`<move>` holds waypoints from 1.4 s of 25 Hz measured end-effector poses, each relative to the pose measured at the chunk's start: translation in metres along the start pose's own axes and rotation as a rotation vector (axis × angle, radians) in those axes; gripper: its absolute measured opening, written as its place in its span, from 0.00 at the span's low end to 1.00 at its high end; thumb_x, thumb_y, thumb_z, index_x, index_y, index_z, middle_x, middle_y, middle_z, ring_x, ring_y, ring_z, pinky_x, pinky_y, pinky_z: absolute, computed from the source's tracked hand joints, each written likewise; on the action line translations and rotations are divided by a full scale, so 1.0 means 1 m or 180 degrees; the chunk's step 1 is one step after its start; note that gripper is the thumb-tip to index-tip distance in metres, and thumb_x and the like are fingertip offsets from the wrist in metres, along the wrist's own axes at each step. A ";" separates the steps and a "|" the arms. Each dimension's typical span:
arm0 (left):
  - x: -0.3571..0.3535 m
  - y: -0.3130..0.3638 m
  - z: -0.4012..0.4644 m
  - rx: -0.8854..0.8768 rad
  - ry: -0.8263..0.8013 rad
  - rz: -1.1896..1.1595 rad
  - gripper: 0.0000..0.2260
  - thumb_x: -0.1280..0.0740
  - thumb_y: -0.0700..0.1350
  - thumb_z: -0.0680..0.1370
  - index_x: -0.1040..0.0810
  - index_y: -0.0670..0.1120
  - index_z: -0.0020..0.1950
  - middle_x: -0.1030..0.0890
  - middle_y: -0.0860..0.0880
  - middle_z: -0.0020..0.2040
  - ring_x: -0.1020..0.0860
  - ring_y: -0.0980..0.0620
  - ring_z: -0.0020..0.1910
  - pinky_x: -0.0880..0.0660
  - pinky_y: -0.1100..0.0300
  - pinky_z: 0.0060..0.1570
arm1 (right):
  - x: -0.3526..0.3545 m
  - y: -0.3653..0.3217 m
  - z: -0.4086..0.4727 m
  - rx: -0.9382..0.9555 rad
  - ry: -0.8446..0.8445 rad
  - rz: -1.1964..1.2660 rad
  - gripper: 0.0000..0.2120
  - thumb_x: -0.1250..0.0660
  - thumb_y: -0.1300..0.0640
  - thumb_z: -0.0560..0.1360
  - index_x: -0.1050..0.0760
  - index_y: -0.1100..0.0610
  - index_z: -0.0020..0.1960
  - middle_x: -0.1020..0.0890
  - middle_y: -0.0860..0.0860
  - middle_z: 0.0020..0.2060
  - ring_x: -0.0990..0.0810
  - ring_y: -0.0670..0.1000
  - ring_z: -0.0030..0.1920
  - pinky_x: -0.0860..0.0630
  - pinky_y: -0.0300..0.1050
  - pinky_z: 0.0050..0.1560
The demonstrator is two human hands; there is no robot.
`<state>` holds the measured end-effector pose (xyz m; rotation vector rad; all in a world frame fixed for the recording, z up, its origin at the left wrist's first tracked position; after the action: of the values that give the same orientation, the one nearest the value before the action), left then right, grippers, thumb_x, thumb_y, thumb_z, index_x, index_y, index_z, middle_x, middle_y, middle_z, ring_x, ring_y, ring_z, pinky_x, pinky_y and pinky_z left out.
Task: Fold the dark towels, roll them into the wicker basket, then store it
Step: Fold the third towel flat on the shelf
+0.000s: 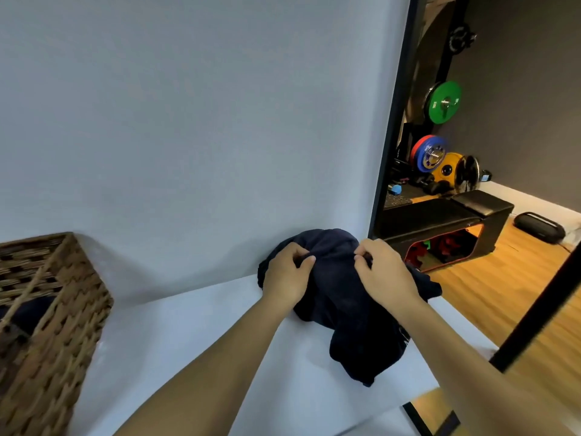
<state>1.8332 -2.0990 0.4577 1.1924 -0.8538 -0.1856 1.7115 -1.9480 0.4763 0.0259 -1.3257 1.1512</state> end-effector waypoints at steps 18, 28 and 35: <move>0.071 0.042 0.011 0.0067 0.0483 -0.1432 0.10 0.33 0.49 0.79 0.27 0.50 0.38 0.16 0.39 0.47 0.19 0.33 0.50 0.20 0.34 0.49 | -0.009 -0.072 0.016 0.0169 -0.0348 0.1931 0.21 0.31 0.45 0.77 0.34 0.45 0.66 0.20 0.42 0.53 0.19 0.46 0.53 0.23 0.44 0.54; 0.115 -0.024 0.007 0.0825 0.1445 -0.1782 0.08 0.37 0.41 0.83 0.29 0.43 0.45 0.21 0.45 0.44 0.21 0.46 0.42 0.17 0.52 0.42 | -0.037 -0.021 0.003 0.1415 -0.0627 -0.1745 0.16 0.35 0.39 0.77 0.24 0.45 0.60 0.22 0.42 0.57 0.27 0.51 0.63 0.44 0.56 0.67; 0.139 -0.042 0.008 0.0735 0.2198 -0.1379 0.05 0.39 0.43 0.84 0.30 0.45 0.49 0.24 0.50 0.43 0.26 0.49 0.40 0.26 0.59 0.40 | -0.016 -0.003 0.020 0.0626 0.0480 -0.1647 0.06 0.40 0.55 0.81 0.27 0.50 0.46 0.24 0.46 0.39 0.25 0.52 0.43 0.38 0.51 0.57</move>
<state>1.9349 -2.1978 0.4897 1.5182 -0.0051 -0.0149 1.7016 -1.9716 0.4726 0.3961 -0.9880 0.8158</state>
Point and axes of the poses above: each hand's wrist, its own z-axis towards the middle knuckle, its own x-axis out of the back of the hand, y = z × x, the point moved 2 cm from there along z, towards the middle knuckle
